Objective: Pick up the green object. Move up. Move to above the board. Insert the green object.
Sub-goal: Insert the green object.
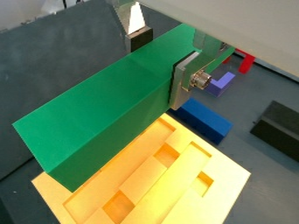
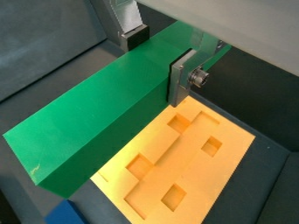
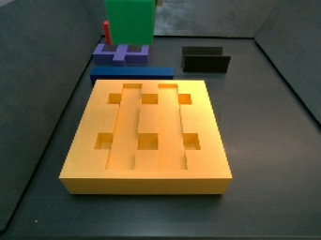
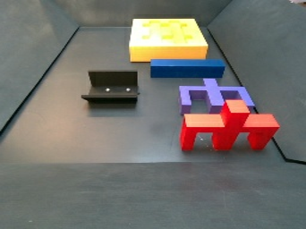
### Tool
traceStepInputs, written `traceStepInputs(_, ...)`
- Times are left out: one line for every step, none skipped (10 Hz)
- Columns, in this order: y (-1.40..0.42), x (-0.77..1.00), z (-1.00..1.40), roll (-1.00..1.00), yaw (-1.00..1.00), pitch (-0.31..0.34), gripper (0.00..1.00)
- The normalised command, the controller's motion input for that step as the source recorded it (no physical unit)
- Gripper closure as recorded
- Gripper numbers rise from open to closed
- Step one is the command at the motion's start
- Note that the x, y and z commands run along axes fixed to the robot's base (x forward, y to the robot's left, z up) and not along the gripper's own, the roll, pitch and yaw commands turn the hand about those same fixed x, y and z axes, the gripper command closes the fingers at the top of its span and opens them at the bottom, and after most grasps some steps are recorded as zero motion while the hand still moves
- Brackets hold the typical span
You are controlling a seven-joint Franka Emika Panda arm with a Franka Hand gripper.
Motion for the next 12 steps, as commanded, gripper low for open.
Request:
traceStepInputs(-0.07,-0.22,-0.95,0.13,0.08,-0.116,1.00)
traceStepInputs(-0.04,-0.20,-0.91,0.04,0.01,-0.119,1.00)
traceStepInputs(-0.03,-0.16,-0.92,-0.02,0.00,-0.146,1.00)
traceStepInputs(-0.06,-0.15,-0.79,-0.09,0.00,-0.146,1.00)
traceStepInputs(-0.07,-0.16,-0.73,-0.13,0.00,-0.147,1.00)
traceStepInputs(-0.18,-0.07,-0.78,-0.06,0.00,-0.149,1.00)
traceStepInputs(-0.25,0.00,-0.74,0.01,0.05,-0.133,1.00)
traceStepInputs(-0.22,0.00,-0.78,0.05,0.06,-0.134,1.00)
traceStepInputs(-0.21,0.00,-0.78,0.04,0.09,-0.126,1.00)
traceStepInputs(-0.16,0.00,-0.70,0.05,0.09,-0.096,1.00)
traceStepInputs(-0.13,0.18,-0.52,0.24,0.01,0.000,1.00)
traceStepInputs(-0.02,0.03,-0.57,0.33,0.00,0.000,1.00)
